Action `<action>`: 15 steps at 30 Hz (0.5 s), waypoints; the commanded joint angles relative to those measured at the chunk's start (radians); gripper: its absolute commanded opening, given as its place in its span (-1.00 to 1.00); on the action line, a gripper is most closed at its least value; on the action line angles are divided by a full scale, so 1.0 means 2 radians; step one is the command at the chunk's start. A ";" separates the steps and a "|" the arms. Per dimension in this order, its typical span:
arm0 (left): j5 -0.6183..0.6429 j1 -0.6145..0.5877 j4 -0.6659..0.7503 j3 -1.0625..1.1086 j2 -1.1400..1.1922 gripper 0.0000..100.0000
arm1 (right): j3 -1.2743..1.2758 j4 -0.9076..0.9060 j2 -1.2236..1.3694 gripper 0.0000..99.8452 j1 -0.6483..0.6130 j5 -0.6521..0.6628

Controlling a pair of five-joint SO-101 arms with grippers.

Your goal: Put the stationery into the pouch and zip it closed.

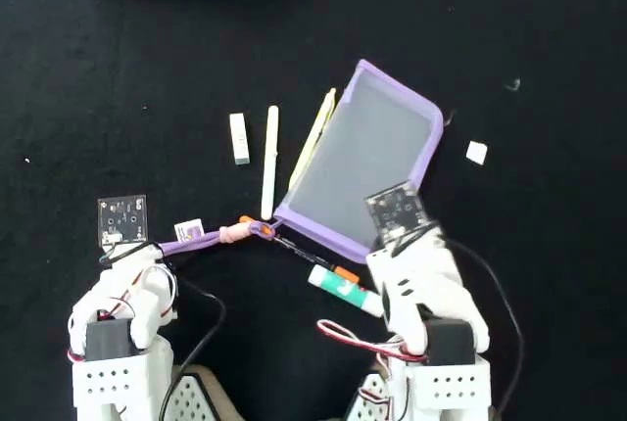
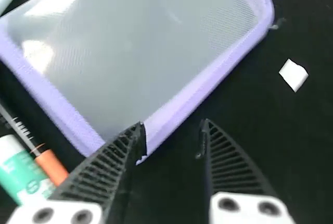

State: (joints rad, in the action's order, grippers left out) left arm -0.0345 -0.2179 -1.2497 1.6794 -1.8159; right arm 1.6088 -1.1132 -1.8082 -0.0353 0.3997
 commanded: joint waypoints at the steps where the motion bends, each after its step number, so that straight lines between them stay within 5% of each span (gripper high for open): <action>1: -0.005 -0.006 0.012 0.010 -0.004 -0.88 | -0.031 -0.003 -0.025 -0.64 -0.028 0.013; 8: -0.005 -0.010 0.014 0.008 -0.004 -0.88 | -0.040 -0.003 -0.025 -0.64 -0.073 0.025; 15: -0.073 -0.104 0.031 -0.035 -0.004 -0.88 | -0.101 -0.002 0.040 -0.64 -0.071 -0.009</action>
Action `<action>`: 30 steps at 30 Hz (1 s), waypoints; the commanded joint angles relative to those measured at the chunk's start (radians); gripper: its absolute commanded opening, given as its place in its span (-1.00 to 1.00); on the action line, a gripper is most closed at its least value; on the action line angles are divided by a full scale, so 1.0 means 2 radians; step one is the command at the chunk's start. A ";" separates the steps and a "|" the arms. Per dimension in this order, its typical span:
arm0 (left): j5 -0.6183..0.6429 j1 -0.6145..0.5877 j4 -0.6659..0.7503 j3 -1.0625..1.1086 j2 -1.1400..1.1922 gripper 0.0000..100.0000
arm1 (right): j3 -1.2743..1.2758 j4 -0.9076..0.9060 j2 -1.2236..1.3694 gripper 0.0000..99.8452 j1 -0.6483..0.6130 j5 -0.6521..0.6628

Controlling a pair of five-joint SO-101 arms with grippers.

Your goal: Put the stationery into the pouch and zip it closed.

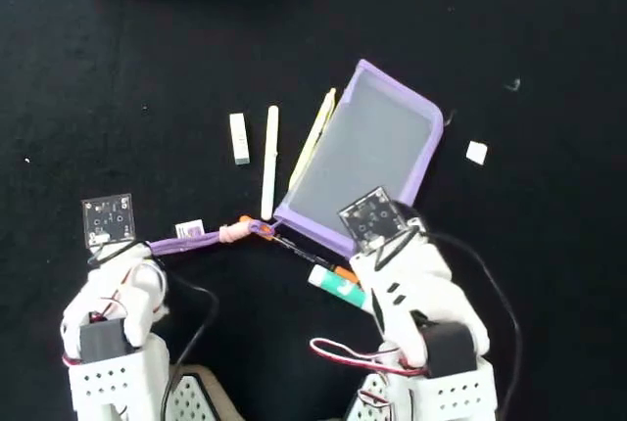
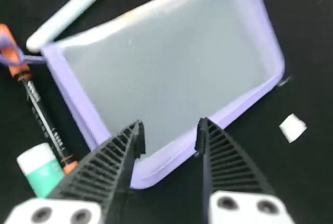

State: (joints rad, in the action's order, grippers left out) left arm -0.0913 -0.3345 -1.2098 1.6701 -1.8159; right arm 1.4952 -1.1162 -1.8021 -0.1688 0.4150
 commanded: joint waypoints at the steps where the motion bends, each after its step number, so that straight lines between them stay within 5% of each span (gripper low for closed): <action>1: -0.061 -0.060 0.018 -0.040 -0.004 -0.88 | -0.054 0.008 0.063 -0.64 -0.004 -0.021; 7: -0.050 -0.073 0.002 -0.085 -0.004 -0.54 | -0.141 0.056 0.255 -0.64 0.009 -0.021; 13: 0.021 -0.108 -0.003 -0.122 -0.004 -0.40 | -0.242 0.058 0.398 -0.64 -0.083 -0.053; 22: 0.095 -0.314 0.127 -0.021 -0.004 -0.39 | -0.354 0.103 0.592 -0.64 -0.190 -0.039; 30: 0.094 -0.461 0.133 0.014 -0.004 -0.39 | -0.468 0.130 0.767 -0.64 -0.255 -0.039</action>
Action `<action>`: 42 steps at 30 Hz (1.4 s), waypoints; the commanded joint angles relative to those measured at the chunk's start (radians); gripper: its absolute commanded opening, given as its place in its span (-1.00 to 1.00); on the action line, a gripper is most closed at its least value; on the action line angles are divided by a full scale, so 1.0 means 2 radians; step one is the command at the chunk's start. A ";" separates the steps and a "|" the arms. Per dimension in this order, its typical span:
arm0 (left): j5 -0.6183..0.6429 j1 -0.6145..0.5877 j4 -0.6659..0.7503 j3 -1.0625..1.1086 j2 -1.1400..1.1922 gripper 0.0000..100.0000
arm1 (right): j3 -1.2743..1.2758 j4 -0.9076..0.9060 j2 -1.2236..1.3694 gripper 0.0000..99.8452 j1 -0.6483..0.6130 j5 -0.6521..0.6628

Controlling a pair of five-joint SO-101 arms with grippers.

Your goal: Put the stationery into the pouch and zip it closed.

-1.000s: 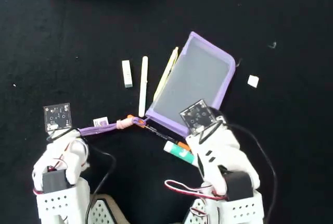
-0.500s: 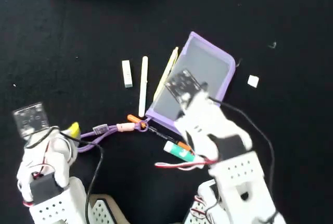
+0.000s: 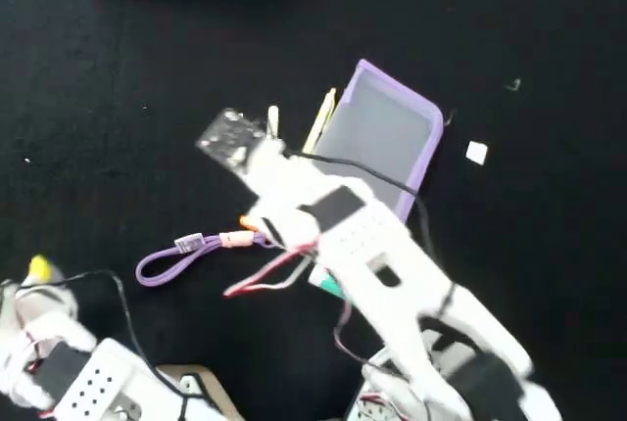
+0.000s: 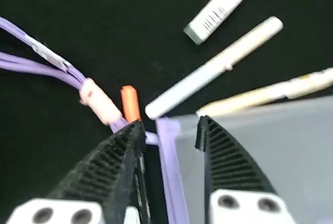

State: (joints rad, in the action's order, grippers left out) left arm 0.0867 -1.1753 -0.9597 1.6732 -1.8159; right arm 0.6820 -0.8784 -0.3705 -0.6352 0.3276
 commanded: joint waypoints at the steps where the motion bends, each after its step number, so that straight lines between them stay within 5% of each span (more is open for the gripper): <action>1: 0.005 -0.051 0.005 0.013 -0.004 -0.39 | -0.082 0.011 0.076 -0.64 -0.027 0.008; 8: -0.072 -0.103 0.005 0.013 -0.004 -0.40 | -0.179 0.001 0.181 -0.65 -0.085 0.049; 23: -0.044 -0.171 -0.021 0.013 -0.004 -0.40 | -0.191 -0.058 0.185 -0.65 -0.157 0.077; 42: -0.048 -0.175 -0.016 0.013 -0.004 -0.40 | -0.103 0.018 0.175 -0.65 -0.201 0.077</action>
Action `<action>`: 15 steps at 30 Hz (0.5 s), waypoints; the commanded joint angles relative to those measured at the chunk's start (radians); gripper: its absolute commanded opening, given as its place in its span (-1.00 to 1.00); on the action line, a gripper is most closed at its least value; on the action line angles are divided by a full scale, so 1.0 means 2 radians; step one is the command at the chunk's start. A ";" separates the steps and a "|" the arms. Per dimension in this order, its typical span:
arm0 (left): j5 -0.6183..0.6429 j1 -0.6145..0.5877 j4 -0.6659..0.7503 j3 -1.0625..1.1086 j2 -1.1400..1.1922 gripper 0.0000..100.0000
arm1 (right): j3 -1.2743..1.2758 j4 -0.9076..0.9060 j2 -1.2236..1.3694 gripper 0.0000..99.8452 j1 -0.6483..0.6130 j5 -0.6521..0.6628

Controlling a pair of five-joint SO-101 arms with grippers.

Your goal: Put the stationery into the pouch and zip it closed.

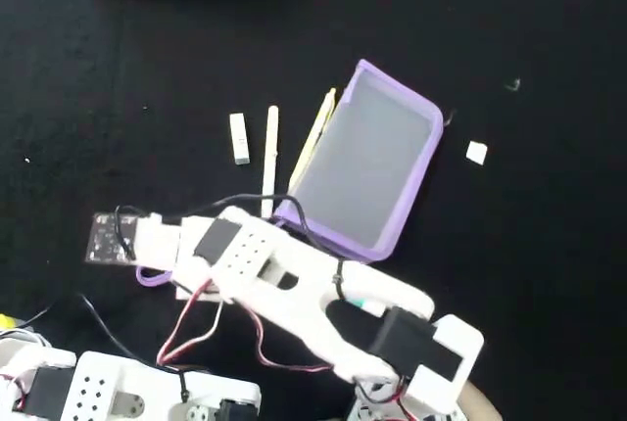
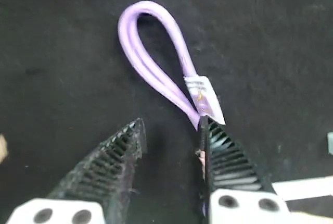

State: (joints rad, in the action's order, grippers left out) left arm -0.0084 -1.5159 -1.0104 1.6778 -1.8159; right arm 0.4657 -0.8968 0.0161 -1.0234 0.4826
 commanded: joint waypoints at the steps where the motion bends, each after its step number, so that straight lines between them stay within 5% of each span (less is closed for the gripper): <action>1: 0.000 -0.004 0.009 0.011 -0.004 -0.40 | 0.009 0.041 -0.011 -0.65 -0.006 0.003; 15: 0.000 -0.003 0.009 0.011 -0.004 -0.40 | -0.060 0.061 0.096 -0.65 0.053 0.045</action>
State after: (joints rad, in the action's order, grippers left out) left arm -0.0084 -1.5175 -1.0104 1.6778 -1.8159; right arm 0.4181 -0.7894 0.2002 -0.9421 0.5516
